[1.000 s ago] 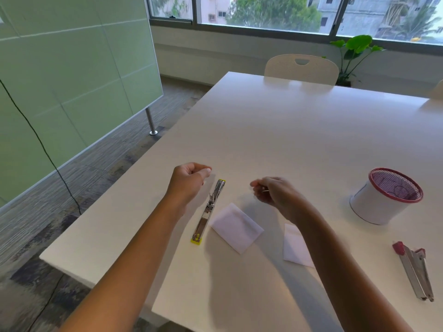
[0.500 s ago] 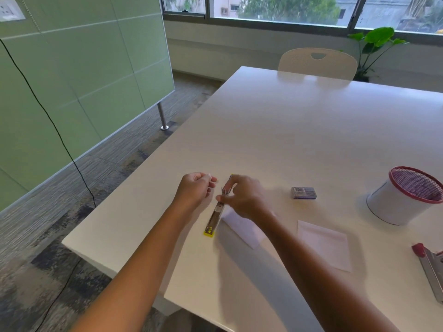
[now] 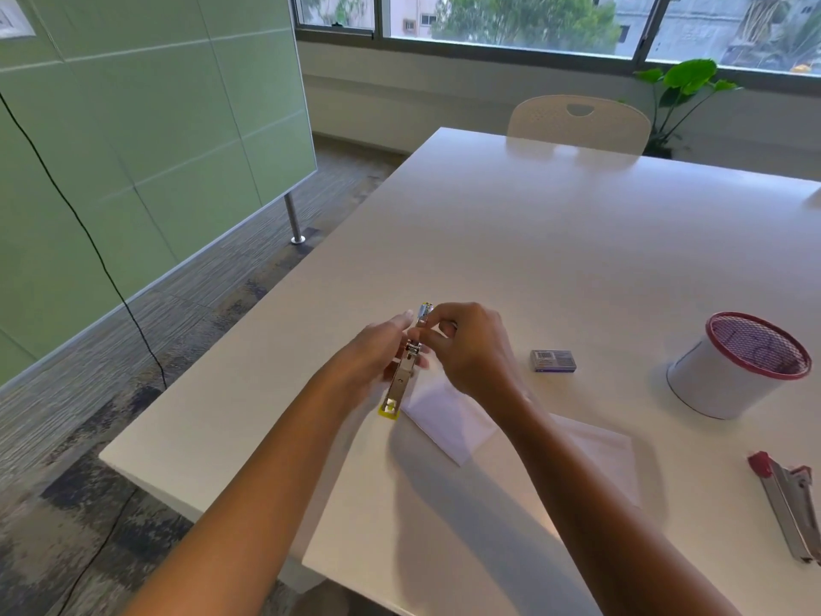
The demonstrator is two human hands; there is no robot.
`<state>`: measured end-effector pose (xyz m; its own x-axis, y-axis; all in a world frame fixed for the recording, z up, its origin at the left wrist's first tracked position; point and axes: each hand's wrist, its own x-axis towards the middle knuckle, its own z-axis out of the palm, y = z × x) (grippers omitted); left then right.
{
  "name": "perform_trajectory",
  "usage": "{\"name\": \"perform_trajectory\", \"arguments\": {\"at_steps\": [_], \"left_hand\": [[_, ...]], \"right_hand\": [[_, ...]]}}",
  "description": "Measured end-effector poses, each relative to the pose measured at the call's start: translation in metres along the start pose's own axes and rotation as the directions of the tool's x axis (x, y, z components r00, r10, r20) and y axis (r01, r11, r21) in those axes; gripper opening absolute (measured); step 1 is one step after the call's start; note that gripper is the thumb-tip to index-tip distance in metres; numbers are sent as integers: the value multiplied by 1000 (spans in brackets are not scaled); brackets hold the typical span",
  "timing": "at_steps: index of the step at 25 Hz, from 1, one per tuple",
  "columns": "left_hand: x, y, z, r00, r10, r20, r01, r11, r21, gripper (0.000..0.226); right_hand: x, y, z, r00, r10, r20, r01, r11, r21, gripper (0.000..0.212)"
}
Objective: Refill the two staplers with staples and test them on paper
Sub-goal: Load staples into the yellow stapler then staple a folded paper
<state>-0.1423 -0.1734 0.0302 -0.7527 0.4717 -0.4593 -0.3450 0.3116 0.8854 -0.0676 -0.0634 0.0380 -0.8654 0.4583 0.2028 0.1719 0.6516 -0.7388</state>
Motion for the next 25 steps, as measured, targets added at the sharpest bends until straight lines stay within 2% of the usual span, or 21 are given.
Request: {"name": "perform_trajectory", "arguments": {"at_steps": [4, 6, 8, 10, 12, 14, 16, 20, 25], "left_hand": [[-10, 10, 19, 979, -84, 185, 110, 984, -138, 45], [-8, 11, 26, 963, -88, 256, 136, 974, -179, 44], [-6, 12, 34, 953, -82, 293, 140, 973, -185, 38], [-7, 13, 44, 938, -82, 336, 146, 974, -172, 28], [-7, 13, 51, 925, -89, 369, 161, 973, -168, 23], [-6, 13, 56, 909, -102, 403, 178, 972, -155, 31], [-6, 14, 62, 889, -110, 444, 186, 974, -130, 37], [-6, 14, 74, 840, -123, 528, 189, 979, -73, 44], [-7, 14, 86, 799, -130, 586, 173, 985, -17, 42]], "right_hand": [[-7, -2, -23, 999, -35, 24, 36, 999, -7, 10], [-11, 0, -34, 997, -14, 81, 14, 1000, 0, 7], [-12, 6, -48, 984, 44, 174, -55, 997, 57, 9], [-12, 17, -67, 962, 144, 233, -183, 970, 157, 18], [-11, 31, -87, 938, 262, 226, -317, 912, 258, 18], [-11, 46, -104, 908, 364, 207, -418, 818, 395, 10], [-14, 59, -117, 870, 431, 240, -490, 699, 521, 19], [-25, 77, -129, 835, 447, 320, -539, 553, 635, 25], [-35, 82, -129, 864, 389, 320, -492, 513, 704, 17]]}}
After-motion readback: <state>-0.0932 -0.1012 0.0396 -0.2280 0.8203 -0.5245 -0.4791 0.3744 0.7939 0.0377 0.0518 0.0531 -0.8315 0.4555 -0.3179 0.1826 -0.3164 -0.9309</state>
